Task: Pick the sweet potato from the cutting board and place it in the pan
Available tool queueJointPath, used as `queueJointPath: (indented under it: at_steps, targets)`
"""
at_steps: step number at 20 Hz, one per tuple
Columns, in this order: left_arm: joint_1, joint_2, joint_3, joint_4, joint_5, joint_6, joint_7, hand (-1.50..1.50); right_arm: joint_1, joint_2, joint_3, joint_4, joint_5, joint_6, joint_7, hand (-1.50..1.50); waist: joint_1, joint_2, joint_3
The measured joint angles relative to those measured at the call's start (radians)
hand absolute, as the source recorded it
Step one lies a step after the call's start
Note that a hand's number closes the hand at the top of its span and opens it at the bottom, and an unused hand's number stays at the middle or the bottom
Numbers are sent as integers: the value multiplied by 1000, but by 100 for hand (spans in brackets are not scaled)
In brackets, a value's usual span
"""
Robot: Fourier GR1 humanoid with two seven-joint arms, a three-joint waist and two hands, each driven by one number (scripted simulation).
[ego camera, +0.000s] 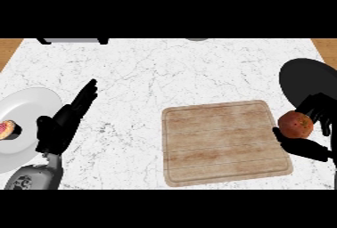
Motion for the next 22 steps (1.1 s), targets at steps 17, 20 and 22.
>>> queueJointPath:
  at_steps: [17,20,22]
  targets:
    - [-15,-31,3,-9,-29,-23,13,0,-406,-67,-308,1012,-93,-207,-609,150,20,6,1]
    - [-18,-39,3,-1,-36,-26,12,0,-494,-91,-349,1189,-104,-233,-709,150,23,7,1]
    - [-15,-36,8,-23,-32,-34,27,0,-533,-106,-374,1290,-114,-250,-778,150,24,7,1]
